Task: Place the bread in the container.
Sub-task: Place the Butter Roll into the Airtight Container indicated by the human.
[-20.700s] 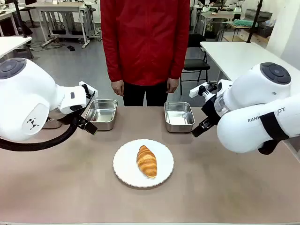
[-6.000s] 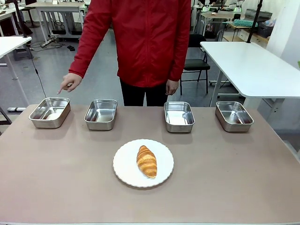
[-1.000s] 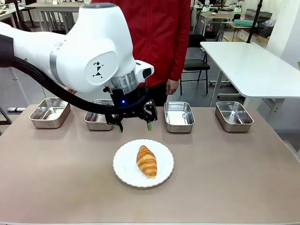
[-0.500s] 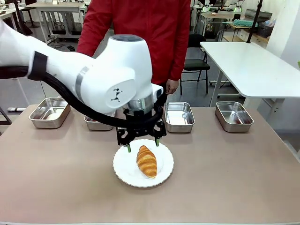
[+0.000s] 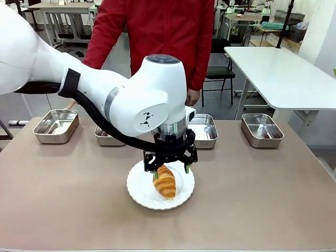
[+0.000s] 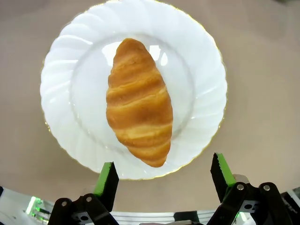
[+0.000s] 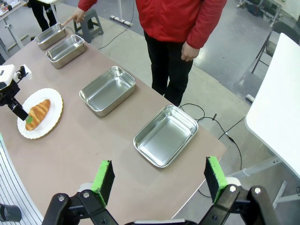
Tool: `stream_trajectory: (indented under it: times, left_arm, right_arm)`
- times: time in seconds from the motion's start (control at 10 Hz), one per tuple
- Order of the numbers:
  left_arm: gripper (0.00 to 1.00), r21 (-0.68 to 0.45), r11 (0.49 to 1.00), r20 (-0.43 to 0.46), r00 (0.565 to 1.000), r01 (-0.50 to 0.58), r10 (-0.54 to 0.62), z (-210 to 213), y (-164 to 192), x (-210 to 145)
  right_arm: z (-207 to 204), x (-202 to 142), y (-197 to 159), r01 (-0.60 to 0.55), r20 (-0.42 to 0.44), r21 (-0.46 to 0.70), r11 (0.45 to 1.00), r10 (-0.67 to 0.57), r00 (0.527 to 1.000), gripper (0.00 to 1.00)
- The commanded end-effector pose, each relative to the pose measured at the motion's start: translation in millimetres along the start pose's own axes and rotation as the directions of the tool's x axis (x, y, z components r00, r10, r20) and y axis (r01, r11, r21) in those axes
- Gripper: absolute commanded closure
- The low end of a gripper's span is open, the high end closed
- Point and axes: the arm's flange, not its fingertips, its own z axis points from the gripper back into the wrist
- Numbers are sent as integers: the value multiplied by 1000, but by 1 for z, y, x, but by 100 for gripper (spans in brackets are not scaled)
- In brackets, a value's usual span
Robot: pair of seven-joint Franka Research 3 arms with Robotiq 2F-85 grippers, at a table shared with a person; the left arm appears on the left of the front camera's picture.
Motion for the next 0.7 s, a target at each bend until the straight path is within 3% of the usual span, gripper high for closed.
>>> stream_trajectory:
  times: [0.0, 0.6]
  left_arm:
    - [0, 19, 999, 26, 999, -26, 26, -12, -5, 1]
    - [0, 52, 999, 92, 996, -7, 2, -57, 3, 15]
  right_arm:
    - [0, 1, 0, -2, 13, 5, 1000, 2, 1000, 0]
    - [0, 1, 0, -2, 13, 5, 1000, 2, 1000, 0]
